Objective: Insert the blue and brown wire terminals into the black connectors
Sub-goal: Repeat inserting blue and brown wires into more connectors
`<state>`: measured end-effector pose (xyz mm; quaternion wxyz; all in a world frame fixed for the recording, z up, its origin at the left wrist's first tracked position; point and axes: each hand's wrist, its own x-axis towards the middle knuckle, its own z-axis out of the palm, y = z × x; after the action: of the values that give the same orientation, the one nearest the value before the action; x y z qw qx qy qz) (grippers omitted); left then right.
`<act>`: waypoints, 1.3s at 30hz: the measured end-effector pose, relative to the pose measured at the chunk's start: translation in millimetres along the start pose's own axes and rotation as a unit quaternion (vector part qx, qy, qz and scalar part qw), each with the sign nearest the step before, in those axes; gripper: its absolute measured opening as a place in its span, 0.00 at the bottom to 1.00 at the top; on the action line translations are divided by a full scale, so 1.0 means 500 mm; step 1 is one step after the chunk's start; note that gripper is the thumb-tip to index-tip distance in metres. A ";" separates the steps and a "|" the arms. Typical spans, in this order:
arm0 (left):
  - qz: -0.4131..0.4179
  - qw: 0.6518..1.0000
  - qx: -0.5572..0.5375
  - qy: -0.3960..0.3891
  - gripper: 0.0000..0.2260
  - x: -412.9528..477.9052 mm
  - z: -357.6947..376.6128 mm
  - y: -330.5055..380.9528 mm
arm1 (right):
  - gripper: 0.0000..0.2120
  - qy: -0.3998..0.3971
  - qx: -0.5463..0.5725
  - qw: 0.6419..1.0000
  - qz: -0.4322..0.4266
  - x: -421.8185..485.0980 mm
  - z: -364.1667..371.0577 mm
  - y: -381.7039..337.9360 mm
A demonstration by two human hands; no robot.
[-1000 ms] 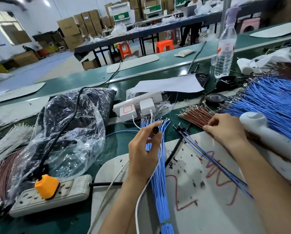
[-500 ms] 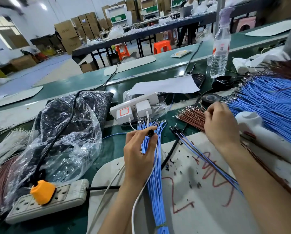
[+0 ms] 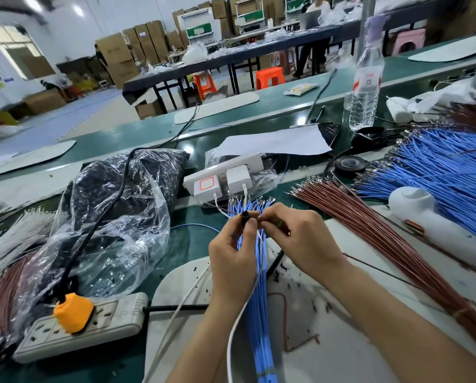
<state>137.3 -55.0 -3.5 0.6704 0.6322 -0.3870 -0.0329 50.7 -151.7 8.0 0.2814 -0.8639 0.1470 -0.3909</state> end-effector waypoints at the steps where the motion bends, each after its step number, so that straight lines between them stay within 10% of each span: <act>1: -0.012 1.000 -0.011 0.020 0.07 0.003 -0.001 -0.002 | 0.06 -0.010 -0.014 1.000 -0.007 0.001 -0.001 0.000; 10: -0.082 0.954 -0.086 0.276 0.07 0.044 -0.053 -0.023 | 0.09 0.069 -0.191 0.977 0.070 0.010 -0.040 0.057; 19: 0.088 0.983 0.125 -0.105 0.09 -0.010 0.008 -0.001 | 0.07 0.212 0.131 0.965 0.077 0.023 -0.050 0.000; 25: 0.074 0.975 0.166 -0.128 0.08 -0.005 0.000 -0.012 | 0.05 0.150 0.307 0.935 0.093 0.020 -0.040 -0.030; 39: 0.025 0.982 0.138 -0.127 0.08 -0.002 0.003 -0.010 | 0.05 0.191 0.183 0.964 0.015 0.012 -0.038 -0.031</act>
<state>138.0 -56.6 -8.2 0.5231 0.6994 -0.4852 -0.0424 40.7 -149.1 31.2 0.4066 -0.7050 0.1367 -0.5648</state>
